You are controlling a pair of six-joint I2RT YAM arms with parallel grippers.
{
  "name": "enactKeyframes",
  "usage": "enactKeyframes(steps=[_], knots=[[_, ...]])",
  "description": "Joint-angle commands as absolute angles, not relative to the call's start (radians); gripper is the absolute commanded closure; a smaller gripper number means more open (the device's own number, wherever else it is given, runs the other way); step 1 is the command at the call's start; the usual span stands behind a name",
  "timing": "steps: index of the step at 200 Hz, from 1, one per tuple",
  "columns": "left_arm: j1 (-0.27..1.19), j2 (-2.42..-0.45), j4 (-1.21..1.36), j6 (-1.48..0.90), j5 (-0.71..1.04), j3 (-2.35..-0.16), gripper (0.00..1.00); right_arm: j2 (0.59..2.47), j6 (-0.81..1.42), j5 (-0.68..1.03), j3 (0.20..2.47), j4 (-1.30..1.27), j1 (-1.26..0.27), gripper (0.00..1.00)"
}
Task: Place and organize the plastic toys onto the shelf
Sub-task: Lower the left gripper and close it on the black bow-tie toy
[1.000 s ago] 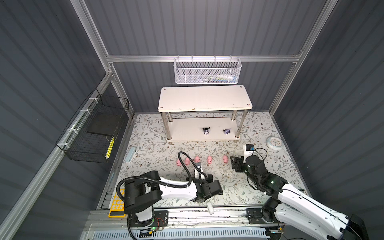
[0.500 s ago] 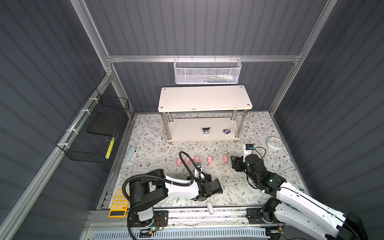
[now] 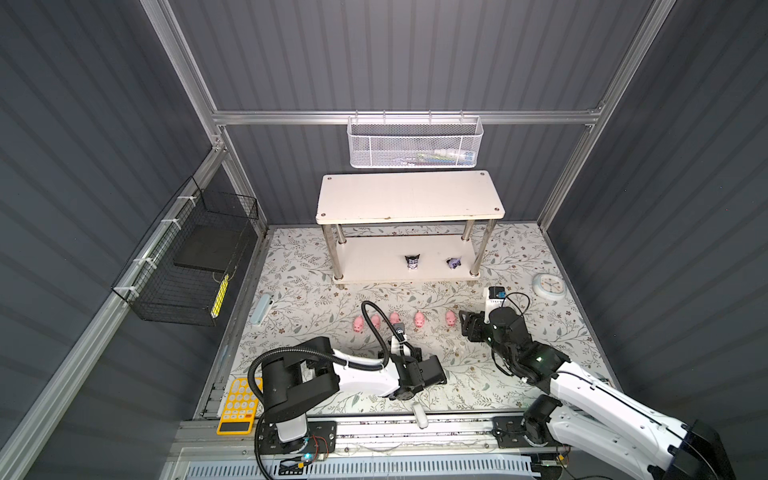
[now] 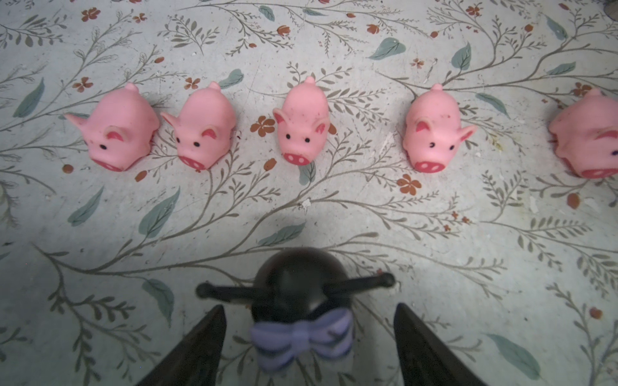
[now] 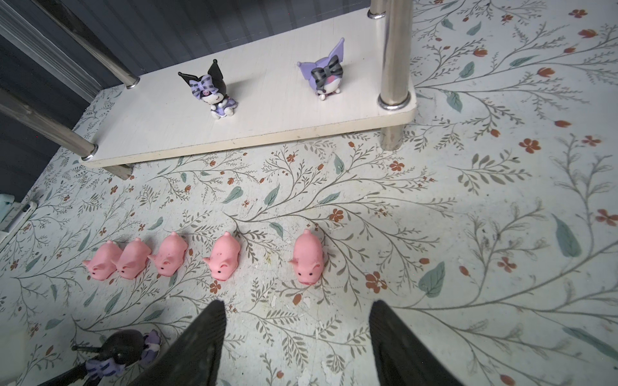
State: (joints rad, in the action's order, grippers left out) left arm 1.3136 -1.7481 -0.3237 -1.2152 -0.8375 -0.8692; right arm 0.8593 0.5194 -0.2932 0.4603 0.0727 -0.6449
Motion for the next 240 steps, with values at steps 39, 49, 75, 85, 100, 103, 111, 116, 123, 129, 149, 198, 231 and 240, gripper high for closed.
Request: enactKeyframes(steps=[39, 49, 75, 85, 100, 103, 111, 116, 123, 129, 149, 198, 231, 240], knots=[[1.307, -1.75, -0.333, -1.213, -0.851, -0.879, 0.32, 0.874, 0.521, -0.287, 0.44, 0.046, -0.639, 0.3], [1.306, -1.746, -0.334, -1.213, -0.851, -0.878, 0.33, 0.877, 0.522, -0.285, 0.44, 0.045, -0.638, 0.3], [1.306, -1.733, -0.34, -1.215, -0.855, -0.872, 0.38, 0.886, 0.526, -0.281, 0.437, 0.035, -0.638, 0.3], [1.306, -1.728, -0.344, -1.216, -0.855, -0.871, 0.38, 0.891, 0.526, -0.28, 0.436, 0.033, -0.638, 0.3], [1.307, -1.723, -0.348, -1.218, -0.856, -0.867, 0.38, 0.897, 0.528, -0.278, 0.436, 0.028, -0.638, 0.3], [1.306, -1.72, -0.349, -1.219, -0.857, -0.866, 0.38, 0.898, 0.528, -0.278, 0.434, 0.026, -0.639, 0.3], [1.307, -1.717, -0.353, -1.223, -0.855, -0.865, 0.38, 0.902, 0.528, -0.279, 0.436, 0.025, -0.638, 0.3], [1.307, -1.713, -0.354, -1.223, -0.855, -0.864, 0.38, 0.903, 0.53, -0.277, 0.436, 0.023, -0.638, 0.3], [1.307, -1.708, -0.357, -1.225, -0.854, -0.861, 0.38, 0.905, 0.53, -0.275, 0.436, 0.02, -0.638, 0.3], [1.306, -1.703, -0.359, -1.23, -0.854, -0.86, 0.39, 0.908, 0.53, -0.274, 0.436, 0.019, -0.638, 0.3], [1.305, -1.686, -0.362, -1.231, -0.854, -0.853, 0.43, 0.914, 0.531, -0.272, 0.436, 0.013, -0.638, 0.3], [1.306, -1.658, -0.379, -1.226, -0.83, -0.861, 0.46, 0.929, 0.533, -0.266, 0.433, 0.002, -0.637, 0.3], [1.307, -1.63, -0.395, -1.221, -0.822, -0.859, 0.47, 0.93, 0.535, -0.263, 0.426, -0.003, -0.637, 0.3], [1.305, -1.628, -0.401, -1.222, -0.825, -0.856, 0.47, 0.931, 0.537, -0.262, 0.423, -0.007, -0.637, 0.3]])
